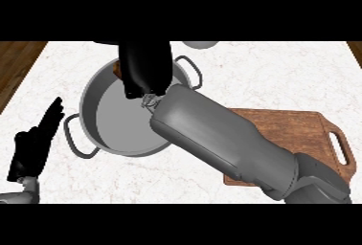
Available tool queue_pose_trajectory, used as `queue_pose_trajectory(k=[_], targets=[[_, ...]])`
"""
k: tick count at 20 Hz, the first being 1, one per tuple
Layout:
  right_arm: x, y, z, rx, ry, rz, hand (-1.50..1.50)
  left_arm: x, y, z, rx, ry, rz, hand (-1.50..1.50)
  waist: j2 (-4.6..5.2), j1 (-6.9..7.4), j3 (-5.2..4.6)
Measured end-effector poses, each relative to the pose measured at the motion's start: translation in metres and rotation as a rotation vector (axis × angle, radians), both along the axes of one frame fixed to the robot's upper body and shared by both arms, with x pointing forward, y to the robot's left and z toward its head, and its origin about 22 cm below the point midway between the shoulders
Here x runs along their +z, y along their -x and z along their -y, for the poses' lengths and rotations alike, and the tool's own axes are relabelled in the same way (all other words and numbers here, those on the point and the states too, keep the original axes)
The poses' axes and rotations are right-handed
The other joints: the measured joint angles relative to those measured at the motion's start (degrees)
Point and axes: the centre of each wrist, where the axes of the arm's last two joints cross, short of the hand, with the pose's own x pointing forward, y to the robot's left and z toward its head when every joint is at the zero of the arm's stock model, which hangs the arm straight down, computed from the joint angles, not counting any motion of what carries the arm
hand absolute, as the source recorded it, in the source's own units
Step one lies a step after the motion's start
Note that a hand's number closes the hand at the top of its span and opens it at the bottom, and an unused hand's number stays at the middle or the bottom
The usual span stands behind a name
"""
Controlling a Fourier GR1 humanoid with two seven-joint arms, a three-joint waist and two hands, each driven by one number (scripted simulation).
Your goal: Pick the sweet potato from the cutting board and place it in the pot
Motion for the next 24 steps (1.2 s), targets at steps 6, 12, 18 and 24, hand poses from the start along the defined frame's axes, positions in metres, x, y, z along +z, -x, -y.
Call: queue_pose_trajectory(k=[6, 12, 18, 24], targets=[[-0.021, -0.038, 0.015, -0.037, 0.074, -0.027, 1.5, 0.002, -0.005, 0.007, -0.015, -0.002, 0.012, 0.0, 0.48, 0.88, -0.01], [-0.036, -0.059, 0.035, -0.053, -0.048, -0.113, -1.5, 0.002, -0.006, 0.015, -0.038, -0.003, 0.017, 0.0, 0.95, 2.3, 0.01], [-0.048, -0.067, 0.047, -0.023, -0.158, -0.151, -1.5, 0.006, -0.008, 0.016, -0.057, 0.002, 0.021, 0.0, 1.21, 3.51, 0.02], [-0.041, -0.066, 0.047, 0.043, -0.335, -0.043, -1.5, 0.011, -0.012, 0.017, -0.057, 0.004, 0.025, 0.0, 1.23, 3.38, 0.09]])
